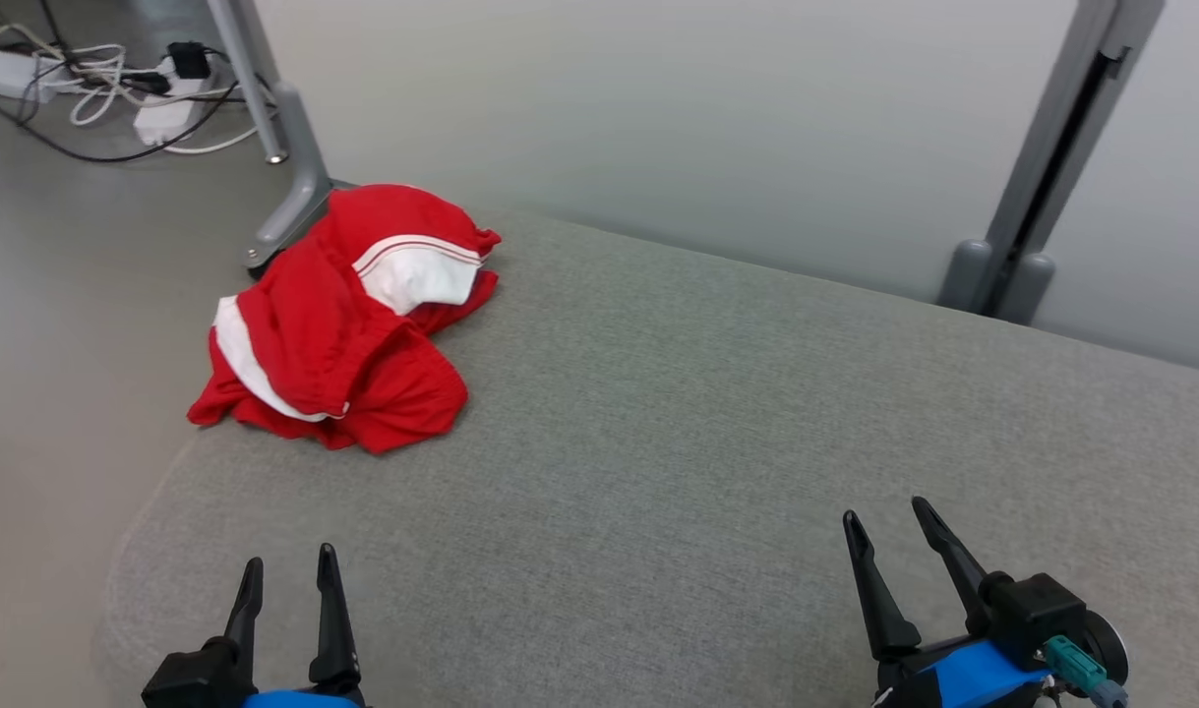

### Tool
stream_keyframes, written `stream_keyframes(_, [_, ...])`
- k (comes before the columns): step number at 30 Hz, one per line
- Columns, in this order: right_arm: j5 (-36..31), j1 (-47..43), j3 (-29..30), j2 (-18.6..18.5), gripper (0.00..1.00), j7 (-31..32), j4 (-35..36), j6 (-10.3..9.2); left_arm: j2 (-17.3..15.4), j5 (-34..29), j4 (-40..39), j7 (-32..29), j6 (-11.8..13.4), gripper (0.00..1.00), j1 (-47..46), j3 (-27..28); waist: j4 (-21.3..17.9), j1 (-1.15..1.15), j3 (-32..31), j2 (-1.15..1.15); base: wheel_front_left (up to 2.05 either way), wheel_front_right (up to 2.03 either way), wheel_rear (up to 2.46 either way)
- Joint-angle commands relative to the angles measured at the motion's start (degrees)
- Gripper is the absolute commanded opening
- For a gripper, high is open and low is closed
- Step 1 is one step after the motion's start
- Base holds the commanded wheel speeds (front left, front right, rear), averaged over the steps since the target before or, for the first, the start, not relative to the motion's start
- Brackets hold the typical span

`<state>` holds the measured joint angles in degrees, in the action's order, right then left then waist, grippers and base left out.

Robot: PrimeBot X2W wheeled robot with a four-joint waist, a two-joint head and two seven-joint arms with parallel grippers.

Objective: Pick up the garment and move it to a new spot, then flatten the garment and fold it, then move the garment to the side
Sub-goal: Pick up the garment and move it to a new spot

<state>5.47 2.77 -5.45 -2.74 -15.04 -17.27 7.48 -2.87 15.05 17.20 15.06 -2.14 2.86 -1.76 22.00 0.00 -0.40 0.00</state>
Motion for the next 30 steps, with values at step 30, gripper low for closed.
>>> stream_keyframes(30, [-5.04,3.80,3.74,-0.26,1.00,-0.22,1.64,0.02,-15.00,-2.51,-3.28,-5.16,-3.87,1.00,-24.96,6.49,0.90,0.00,8.24,0.00,0.00,0.00,0.00])
